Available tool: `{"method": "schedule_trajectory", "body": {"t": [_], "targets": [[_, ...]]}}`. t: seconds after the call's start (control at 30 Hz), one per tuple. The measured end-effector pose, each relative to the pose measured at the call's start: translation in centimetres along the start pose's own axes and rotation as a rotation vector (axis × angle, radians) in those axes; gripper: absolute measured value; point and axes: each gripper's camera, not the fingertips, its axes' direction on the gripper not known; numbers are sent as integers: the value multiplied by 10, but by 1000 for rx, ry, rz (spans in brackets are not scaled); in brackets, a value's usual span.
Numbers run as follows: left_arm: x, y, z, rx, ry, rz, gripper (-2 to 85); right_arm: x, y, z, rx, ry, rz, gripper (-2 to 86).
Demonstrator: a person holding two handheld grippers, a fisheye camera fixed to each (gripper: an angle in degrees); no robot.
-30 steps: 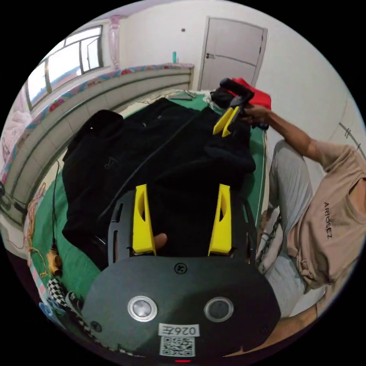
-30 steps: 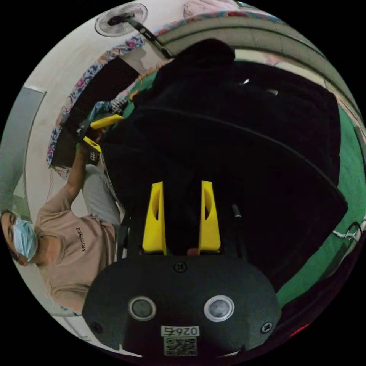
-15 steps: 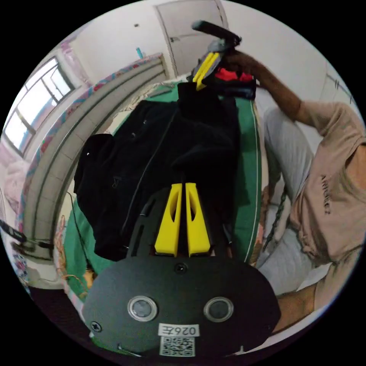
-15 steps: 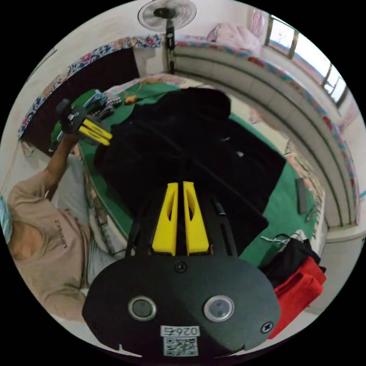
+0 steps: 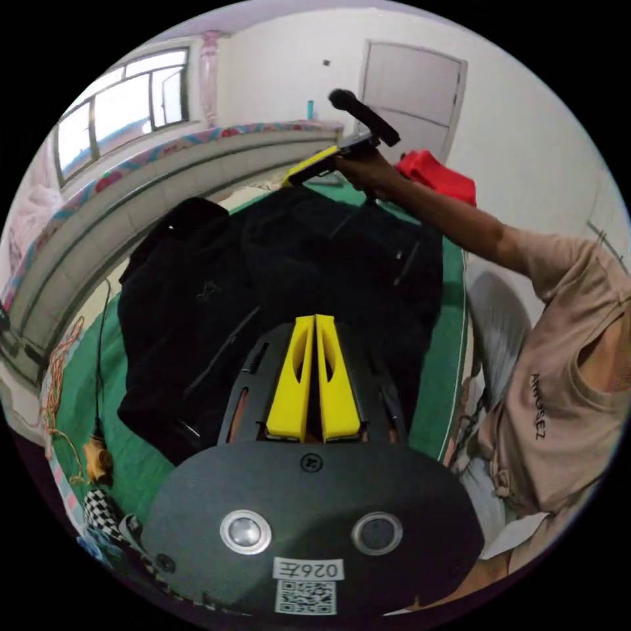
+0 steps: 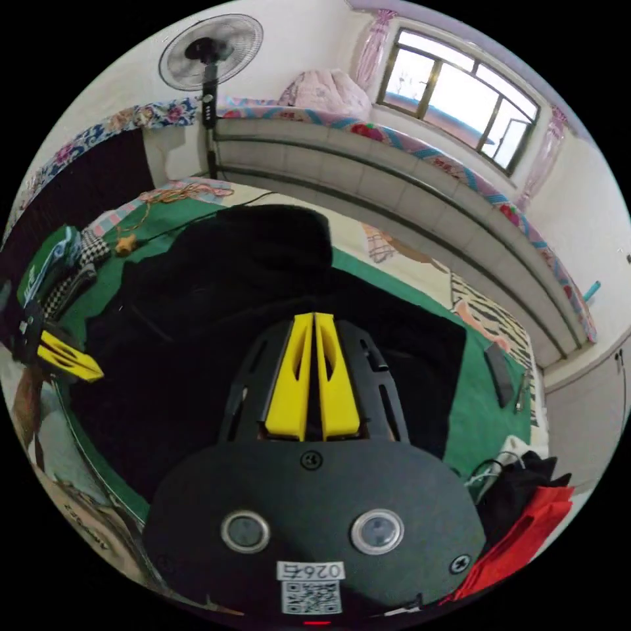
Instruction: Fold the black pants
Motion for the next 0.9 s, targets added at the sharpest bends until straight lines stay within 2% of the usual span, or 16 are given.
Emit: {"method": "schedule_trajectory", "body": {"t": [0.03,0.1,0.13,0.17,0.2,0.27,0.33,0.43,0.53,0.67,0.77,0.9], "targets": [[-2,-3,30,-136,-8,11,-10,-17,10,21,-18,-42,-29,-9],[-11,-2,78,-339,14,15,-9,-43,20,75,-232,-59,-112,-10],[-18,-4,72,-272,37,24,-9,-53,25,103,-345,-35,-141,-12],[-24,-7,69,-285,48,26,-9,-54,25,88,-220,15,-88,-13],[-37,-12,62,-325,68,35,-8,-53,22,83,-219,32,-68,-13],[-62,-14,42,-283,34,14,-8,-55,5,62,-180,45,-90,-14],[-112,-10,8,-125,-22,-122,-9,-57,-11,40,-64,66,-68,-13],[-184,-5,-18,40,44,-302,-10,-74,-42,9,166,19,-117,-7],[-243,-6,-15,142,33,-488,-10,-97,-77,1,377,-72,-170,-1],[-288,-18,19,152,8,-543,-9,-142,-138,37,277,-47,-244,28],[-320,-27,83,-165,-62,-529,-9,-181,-164,69,218,46,-366,99],[-338,-22,93,-118,-35,-533,-10,-213,-185,120,18,178,-516,112]]}}
